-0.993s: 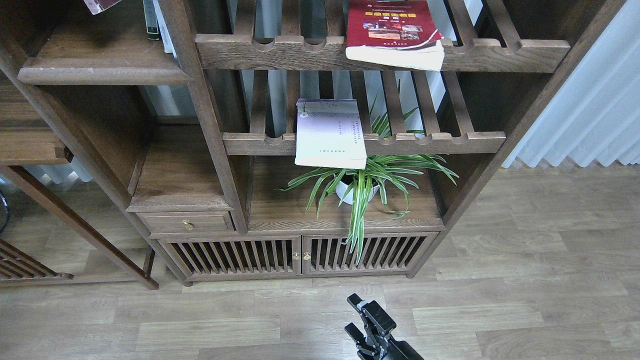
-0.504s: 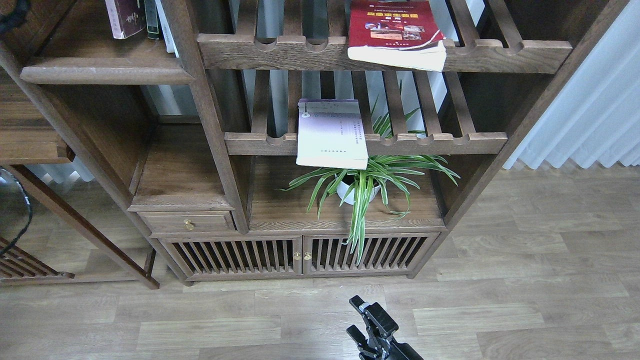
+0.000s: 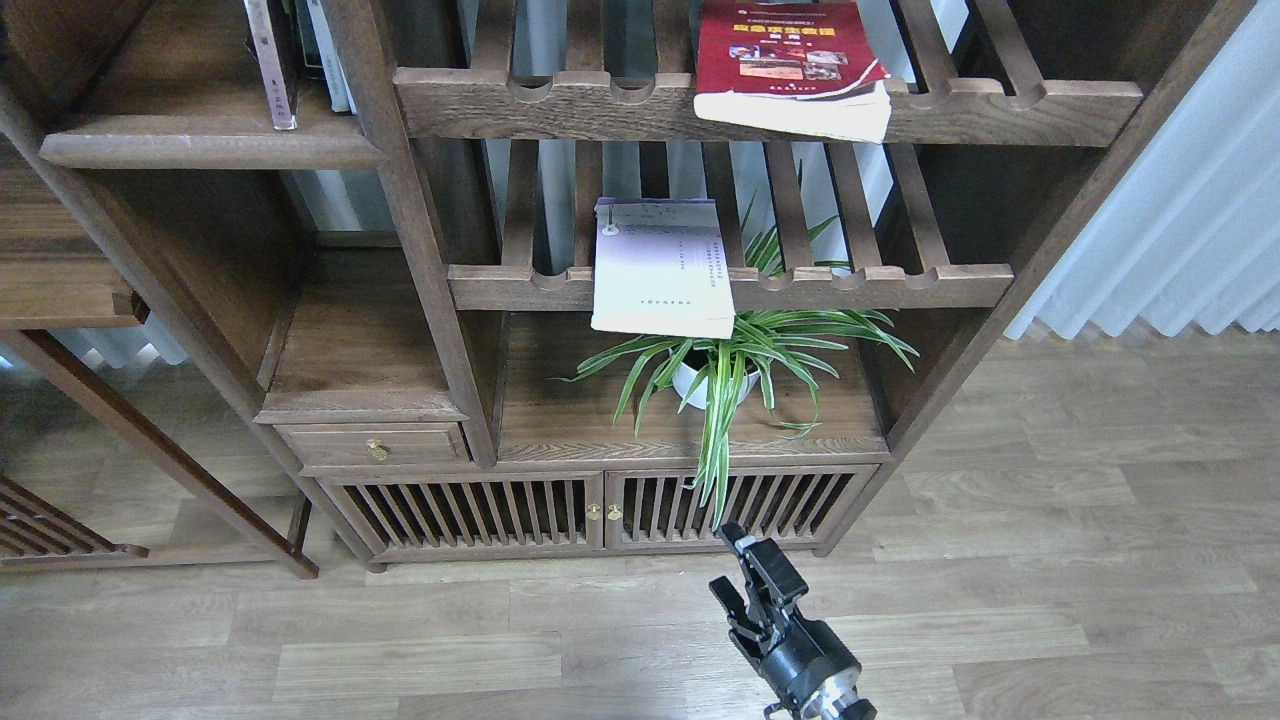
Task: Organize books on shelf
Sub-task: 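Raise the right gripper toward the red book on the top shelf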
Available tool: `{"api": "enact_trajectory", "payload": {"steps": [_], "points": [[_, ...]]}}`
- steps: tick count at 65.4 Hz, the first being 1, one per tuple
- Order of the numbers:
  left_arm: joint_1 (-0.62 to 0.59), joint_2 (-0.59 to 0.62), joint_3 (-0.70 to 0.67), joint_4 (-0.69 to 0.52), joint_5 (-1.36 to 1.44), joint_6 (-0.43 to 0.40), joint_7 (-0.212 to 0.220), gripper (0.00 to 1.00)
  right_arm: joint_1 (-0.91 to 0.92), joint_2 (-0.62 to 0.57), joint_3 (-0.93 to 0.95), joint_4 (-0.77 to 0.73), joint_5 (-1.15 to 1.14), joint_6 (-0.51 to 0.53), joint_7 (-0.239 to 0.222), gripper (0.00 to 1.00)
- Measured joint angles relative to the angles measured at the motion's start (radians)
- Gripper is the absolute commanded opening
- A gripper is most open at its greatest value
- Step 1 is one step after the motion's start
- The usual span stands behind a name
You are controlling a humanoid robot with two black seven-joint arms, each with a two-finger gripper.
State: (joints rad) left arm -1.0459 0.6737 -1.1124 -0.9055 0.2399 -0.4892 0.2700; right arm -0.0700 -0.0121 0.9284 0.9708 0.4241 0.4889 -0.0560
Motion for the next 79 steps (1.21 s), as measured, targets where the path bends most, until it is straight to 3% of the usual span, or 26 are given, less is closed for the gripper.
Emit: {"api": "enact_trajectory", "payload": {"steps": [19, 25, 41, 57, 66, 79], "points": [[0.373, 0.067, -0.155, -0.319, -0.16, 0.001, 0.003, 0.99, 0.056, -0.076, 0.03, 0.04, 0.001, 0.0, 0.0, 1.0], [0.44, 0.067, -0.161, -0.355, -0.172, 0.0, 0.003, 0.99, 0.068, -0.124, 0.024, 0.054, -0.002, 0.0, -0.002, 1.0], [0.664, 0.02, -0.149, -0.371, -0.197, 0.001, 0.009, 1.0, 0.072, -0.273, 0.034, 0.072, -0.005, 0.0, -0.001, 1.0], [0.793, -0.037, -0.167, -0.357, -0.193, 0.001, 0.075, 0.99, 0.12, -0.402, 0.024, 0.064, -0.029, -0.001, -0.006, 1.0], [0.858, -0.097, -0.202, -0.356, -0.19, 0.001, 0.118, 0.99, 0.149, -0.434, 0.018, 0.105, -0.086, -0.001, -0.01, 1.0], [0.911, -0.113, -0.247, -0.343, -0.189, 0.001, 0.125, 0.99, 0.154, -0.425, 0.036, 0.176, -0.142, -0.001, -0.01, 1.0]]}}
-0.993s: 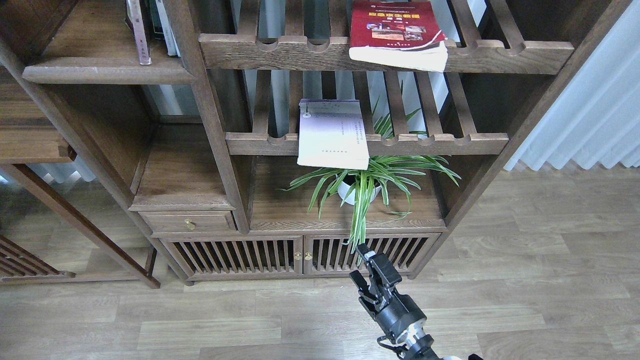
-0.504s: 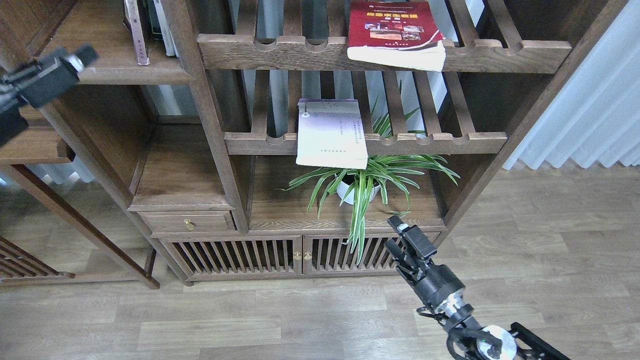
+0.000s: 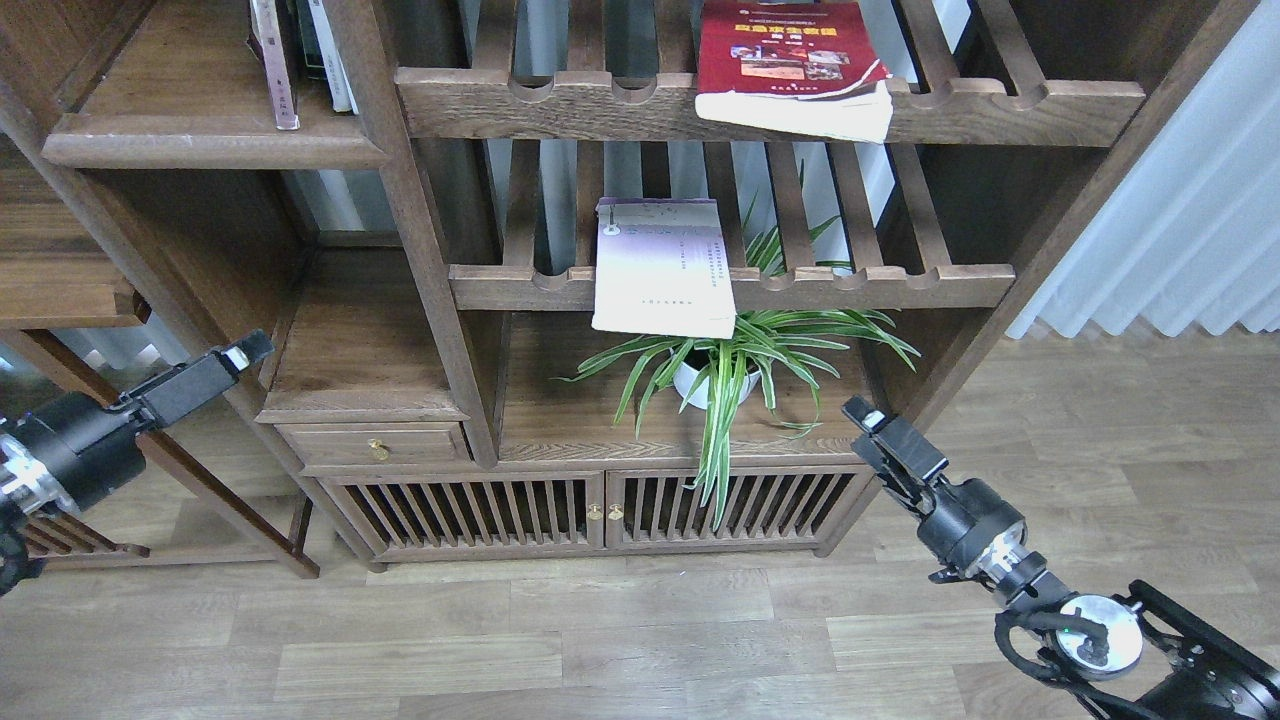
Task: Organize books on shelf
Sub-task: 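Raise the right gripper toward the red book on the top shelf, then grasp the red book with the right gripper and pull it out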
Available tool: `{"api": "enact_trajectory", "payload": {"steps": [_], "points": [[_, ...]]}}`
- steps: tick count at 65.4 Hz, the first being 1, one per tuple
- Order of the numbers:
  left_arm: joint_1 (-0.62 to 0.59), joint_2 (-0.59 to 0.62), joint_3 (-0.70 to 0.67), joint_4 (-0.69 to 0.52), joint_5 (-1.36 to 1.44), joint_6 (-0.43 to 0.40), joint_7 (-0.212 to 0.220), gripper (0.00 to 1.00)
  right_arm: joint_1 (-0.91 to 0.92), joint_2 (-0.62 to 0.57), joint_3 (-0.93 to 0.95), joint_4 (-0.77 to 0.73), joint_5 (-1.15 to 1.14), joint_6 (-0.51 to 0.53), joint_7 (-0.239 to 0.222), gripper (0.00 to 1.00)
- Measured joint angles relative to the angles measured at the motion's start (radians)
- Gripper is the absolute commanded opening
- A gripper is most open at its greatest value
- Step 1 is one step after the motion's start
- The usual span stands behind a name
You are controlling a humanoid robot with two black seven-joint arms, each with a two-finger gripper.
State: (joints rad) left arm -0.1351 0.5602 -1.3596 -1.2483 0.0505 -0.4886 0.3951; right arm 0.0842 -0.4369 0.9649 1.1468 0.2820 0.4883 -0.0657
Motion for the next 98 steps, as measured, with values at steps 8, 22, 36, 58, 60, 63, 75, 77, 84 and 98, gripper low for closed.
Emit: {"api": "enact_trajectory", "payload": {"steps": [8, 22, 36, 58, 60, 63, 75, 77, 84, 98], "points": [[0.012, -0.012, -0.025, 0.017, -0.002, 0.0, 0.0, 0.99, 0.032, 0.017, 0.016, 0.041, -0.003, 0.0, 0.004, 1.0], [0.016, -0.032, -0.042, 0.047, -0.003, 0.0, 0.0, 0.99, 0.088, 0.078, 0.047, 0.239, 0.001, -0.007, 0.01, 1.0], [0.038, -0.04, -0.092, 0.065, -0.01, 0.0, 0.0, 0.99, 0.097, 0.222, 0.111, 0.358, 0.002, -0.197, 0.018, 0.98], [0.072, -0.064, -0.139, 0.09, -0.012, 0.0, -0.002, 0.99, 0.194, 0.426, 0.149, 0.363, -0.007, -0.524, 0.082, 0.98], [0.074, -0.064, -0.142, 0.09, -0.013, 0.0, -0.003, 0.99, 0.213, 0.431, 0.162, 0.361, -0.008, -0.545, 0.089, 0.98], [0.075, -0.064, -0.145, 0.092, -0.014, 0.0, -0.003, 0.99, 0.24, 0.435, 0.185, 0.359, -0.009, -0.575, 0.096, 0.98], [0.075, -0.066, -0.159, 0.103, -0.017, 0.0, -0.004, 0.99, 0.314, 0.437, 0.274, 0.339, -0.011, -0.632, 0.106, 0.96], [0.075, -0.066, -0.16, 0.103, -0.017, 0.0, -0.004, 0.99, 0.32, 0.437, 0.288, 0.333, -0.012, -0.635, 0.108, 0.95], [0.075, -0.066, -0.16, 0.104, -0.017, 0.0, -0.004, 0.99, 0.326, 0.437, 0.327, 0.317, -0.013, -0.638, 0.114, 0.85], [0.075, -0.07, -0.161, 0.105, -0.017, 0.0, -0.004, 0.99, 0.333, 0.437, 0.357, 0.28, -0.013, -0.638, 0.167, 0.63]]}}
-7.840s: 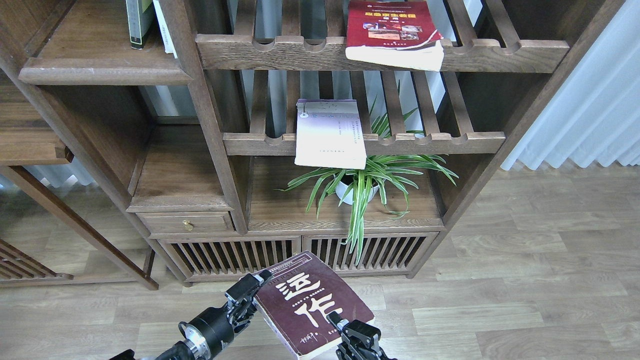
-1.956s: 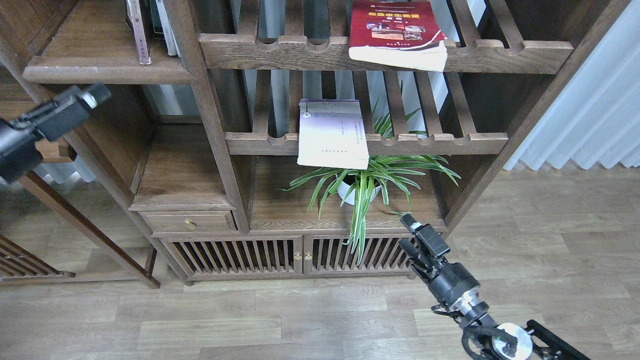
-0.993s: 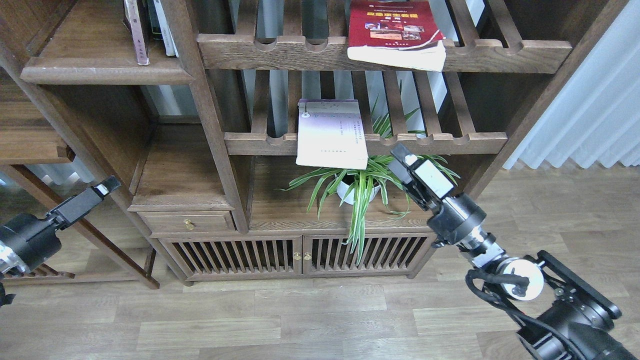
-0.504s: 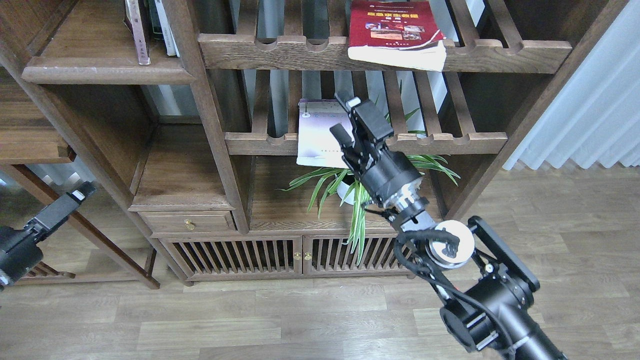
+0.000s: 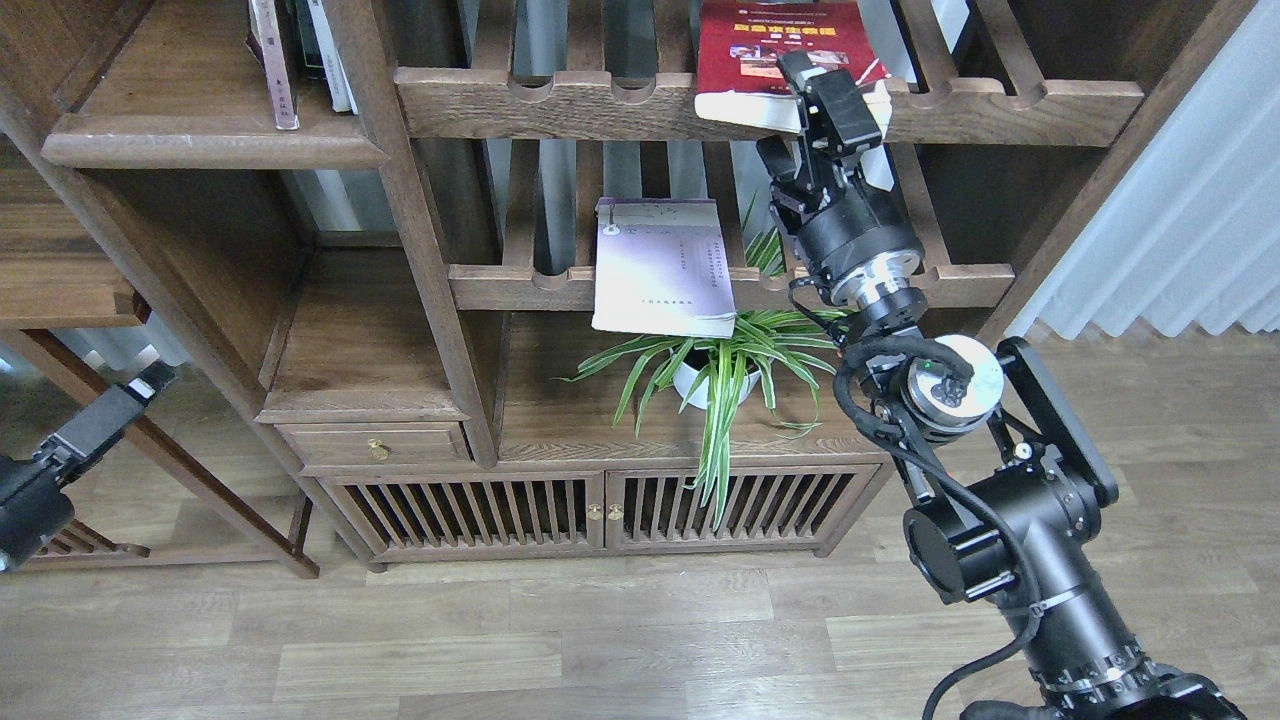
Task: Organize books on shelf
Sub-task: 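Grasp the red book with the right gripper and pull it out, then lower the red book and grasp it with the left gripper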
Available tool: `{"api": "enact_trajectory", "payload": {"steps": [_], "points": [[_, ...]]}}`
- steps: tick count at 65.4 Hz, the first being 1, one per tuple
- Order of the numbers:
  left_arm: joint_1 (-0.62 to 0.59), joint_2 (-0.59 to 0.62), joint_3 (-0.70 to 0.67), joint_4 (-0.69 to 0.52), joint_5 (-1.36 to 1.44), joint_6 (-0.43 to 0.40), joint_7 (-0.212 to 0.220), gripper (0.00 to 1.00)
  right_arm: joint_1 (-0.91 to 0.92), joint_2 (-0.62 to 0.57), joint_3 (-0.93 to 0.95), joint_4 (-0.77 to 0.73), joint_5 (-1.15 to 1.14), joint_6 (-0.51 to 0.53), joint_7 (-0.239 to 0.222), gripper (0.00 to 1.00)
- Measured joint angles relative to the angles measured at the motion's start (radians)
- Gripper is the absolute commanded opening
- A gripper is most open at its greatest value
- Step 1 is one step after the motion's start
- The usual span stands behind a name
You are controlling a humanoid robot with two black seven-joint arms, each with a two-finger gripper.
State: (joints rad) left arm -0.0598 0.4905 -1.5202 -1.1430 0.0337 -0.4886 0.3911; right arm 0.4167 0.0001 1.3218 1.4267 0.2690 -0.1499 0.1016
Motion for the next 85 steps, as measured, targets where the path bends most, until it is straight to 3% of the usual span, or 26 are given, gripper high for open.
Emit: {"api": "enact_trajectory", "payload": {"steps": [17, 29, 51, 68, 85], "points": [[0.0, -0.001, -0.001, 0.003, 0.0, 0.0, -0.001, 0.99, 0.028, 0.0, 0.002, -0.014, -0.002, 0.001, 0.012, 0.43], [0.0, -0.003, -0.001, 0.005, 0.0, 0.0, -0.001, 0.99, 0.026, 0.0, 0.002, -0.016, -0.008, 0.028, 0.012, 0.05], [0.0, -0.007, 0.0, 0.006, 0.0, 0.0, -0.002, 0.99, -0.092, 0.0, -0.014, 0.052, -0.003, 0.206, -0.022, 0.04], [0.0, -0.022, 0.0, 0.014, 0.0, 0.0, -0.006, 0.99, -0.403, -0.159, 0.015, 0.179, 0.023, 0.42, -0.068, 0.04], [0.0, -0.092, 0.014, 0.025, -0.012, 0.0, -0.008, 0.99, -0.682, -0.179, 0.193, 0.204, 0.112, 0.574, -0.109, 0.04]]}}
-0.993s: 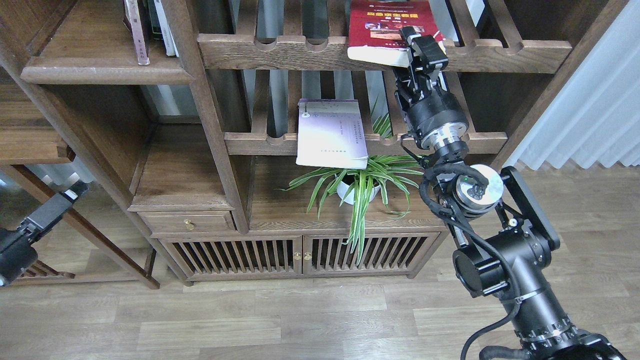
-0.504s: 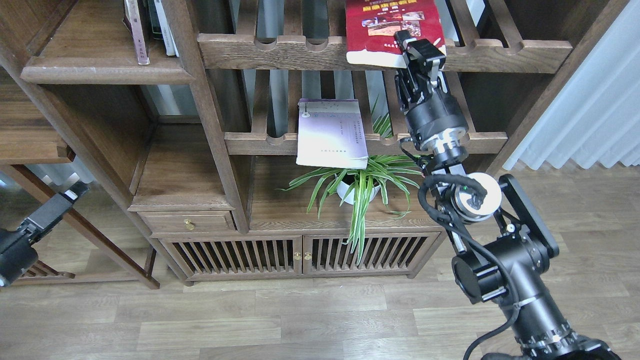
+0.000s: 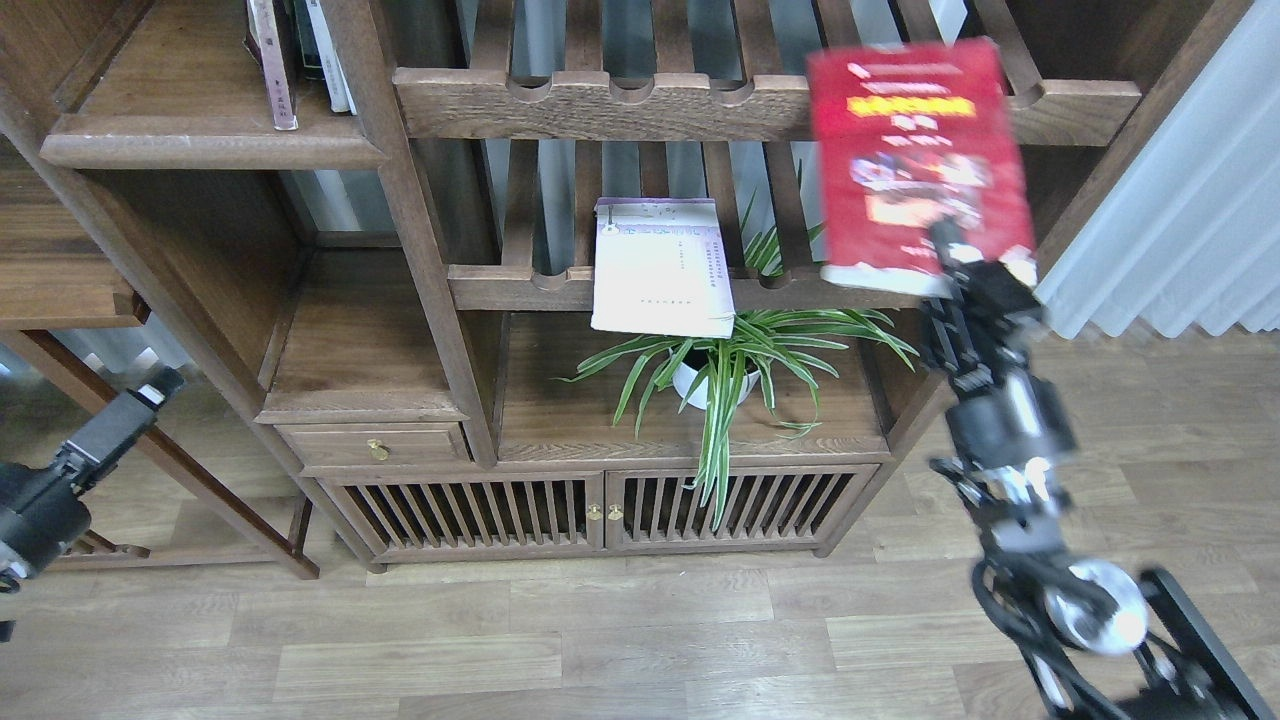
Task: Organize books on shelf
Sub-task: 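Lower the red book and grasp it with the left gripper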
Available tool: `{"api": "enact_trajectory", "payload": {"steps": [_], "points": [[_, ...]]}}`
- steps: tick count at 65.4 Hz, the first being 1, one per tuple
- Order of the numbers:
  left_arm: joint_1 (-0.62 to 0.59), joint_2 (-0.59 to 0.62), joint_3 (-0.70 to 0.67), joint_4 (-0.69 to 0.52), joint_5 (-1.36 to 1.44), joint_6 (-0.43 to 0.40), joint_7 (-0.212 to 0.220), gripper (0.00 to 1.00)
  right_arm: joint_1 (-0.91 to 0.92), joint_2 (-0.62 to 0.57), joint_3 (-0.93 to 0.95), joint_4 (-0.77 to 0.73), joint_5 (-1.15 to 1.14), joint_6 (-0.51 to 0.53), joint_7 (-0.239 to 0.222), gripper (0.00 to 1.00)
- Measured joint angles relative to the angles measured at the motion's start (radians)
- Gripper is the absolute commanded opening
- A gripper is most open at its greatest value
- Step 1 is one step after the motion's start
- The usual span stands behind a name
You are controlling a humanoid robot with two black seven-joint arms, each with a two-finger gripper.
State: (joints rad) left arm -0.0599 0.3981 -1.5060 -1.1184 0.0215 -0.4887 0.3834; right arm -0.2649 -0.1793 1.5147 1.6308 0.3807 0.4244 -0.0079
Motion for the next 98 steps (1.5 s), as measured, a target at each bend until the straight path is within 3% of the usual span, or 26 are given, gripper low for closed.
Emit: {"api": "enact_trajectory", "payload": {"steps": [25, 48, 68, 98], "points": [[0.023, -0.07, 0.077, -0.005, -0.028, 0.0, 0.006, 0.99, -0.194, 0.067, 0.019, -0.044, 0.105, 0.064, -0.131, 0.06], [0.038, -0.11, 0.469, -0.048, -0.556, 0.0, 0.014, 0.98, -0.211, 0.124, -0.126, -0.175, 0.106, 0.065, -0.281, 0.06], [0.028, -0.133, 0.635, -0.107, -0.621, 0.0, 0.013, 0.91, -0.166, 0.149, -0.261, -0.268, 0.114, 0.065, -0.405, 0.06], [0.027, -0.202, 0.749, -0.103, -0.617, 0.0, 0.005, 0.91, -0.127, 0.177, -0.388, -0.346, 0.109, 0.065, -0.479, 0.06]]}}
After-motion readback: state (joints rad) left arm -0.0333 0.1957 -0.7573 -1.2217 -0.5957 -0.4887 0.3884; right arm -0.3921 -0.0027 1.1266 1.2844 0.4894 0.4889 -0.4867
